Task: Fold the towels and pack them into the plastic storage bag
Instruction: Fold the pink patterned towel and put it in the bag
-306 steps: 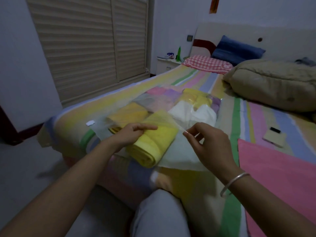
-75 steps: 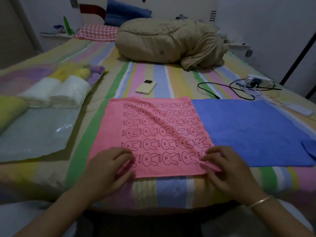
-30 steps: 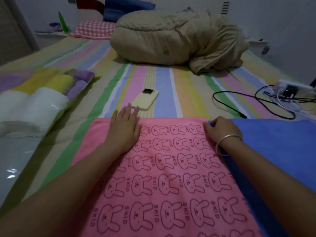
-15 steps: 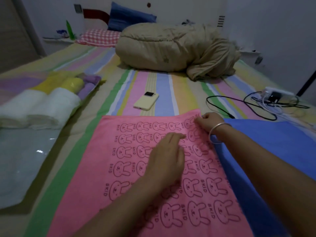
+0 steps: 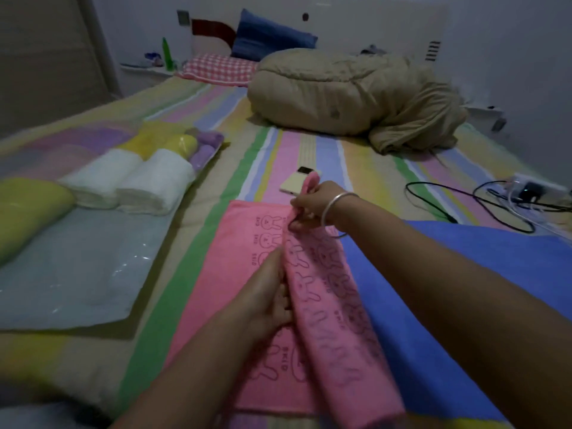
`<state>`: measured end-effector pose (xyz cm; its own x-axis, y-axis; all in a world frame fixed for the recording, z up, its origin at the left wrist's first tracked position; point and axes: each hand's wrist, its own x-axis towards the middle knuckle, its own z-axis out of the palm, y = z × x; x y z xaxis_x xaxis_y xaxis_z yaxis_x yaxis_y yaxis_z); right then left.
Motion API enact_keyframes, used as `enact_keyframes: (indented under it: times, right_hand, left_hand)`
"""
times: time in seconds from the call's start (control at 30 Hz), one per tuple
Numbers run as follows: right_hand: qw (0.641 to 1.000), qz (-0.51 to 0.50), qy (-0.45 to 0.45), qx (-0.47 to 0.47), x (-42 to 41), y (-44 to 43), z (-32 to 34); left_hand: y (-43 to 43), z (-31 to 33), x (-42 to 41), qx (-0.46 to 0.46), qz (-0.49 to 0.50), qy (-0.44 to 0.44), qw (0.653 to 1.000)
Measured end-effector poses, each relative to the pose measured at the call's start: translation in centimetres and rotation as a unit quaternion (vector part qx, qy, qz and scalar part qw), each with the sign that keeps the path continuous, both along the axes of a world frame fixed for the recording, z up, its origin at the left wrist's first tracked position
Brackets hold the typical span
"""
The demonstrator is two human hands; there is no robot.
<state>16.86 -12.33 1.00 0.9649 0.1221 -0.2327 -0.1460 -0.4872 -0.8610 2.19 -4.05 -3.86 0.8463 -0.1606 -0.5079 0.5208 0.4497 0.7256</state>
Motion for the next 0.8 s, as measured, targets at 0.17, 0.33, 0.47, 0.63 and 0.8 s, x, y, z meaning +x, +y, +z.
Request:
enact_keyframes:
  times: [0.17,0.33,0.47,0.63,0.8]
  right_hand:
    - [0.993,-0.01,0.1,0.063,-0.5,4.8,-1.7]
    - [0.989,0.025,-0.063,-0.131,1.4,3.9,-4.2]
    - [0.916,0.118,-0.214,-0.319,2.7,3.6,-4.6]
    - [0.836,0.243,-0.266,-0.415,4.8,6.0,-6.0]
    - [0.782,0.24,-0.278,-0.504,5.3,7.5,-6.2]
  left_hand:
    - [4.3,-0.7,-1.2,0.092,-0.037,0.033,0.995]
    - [5.7,-2.2,-2.3,0.174,-0.056,0.005,0.983]
    - [5.4,-2.8,-2.8,0.197,-0.045,-0.002,0.979]
    - [4.6,-3.4,-4.0,0.183,-0.101,-0.001,0.978]
    - [4.4,-3.4,-4.6,0.199,-0.09,-0.019,0.976]
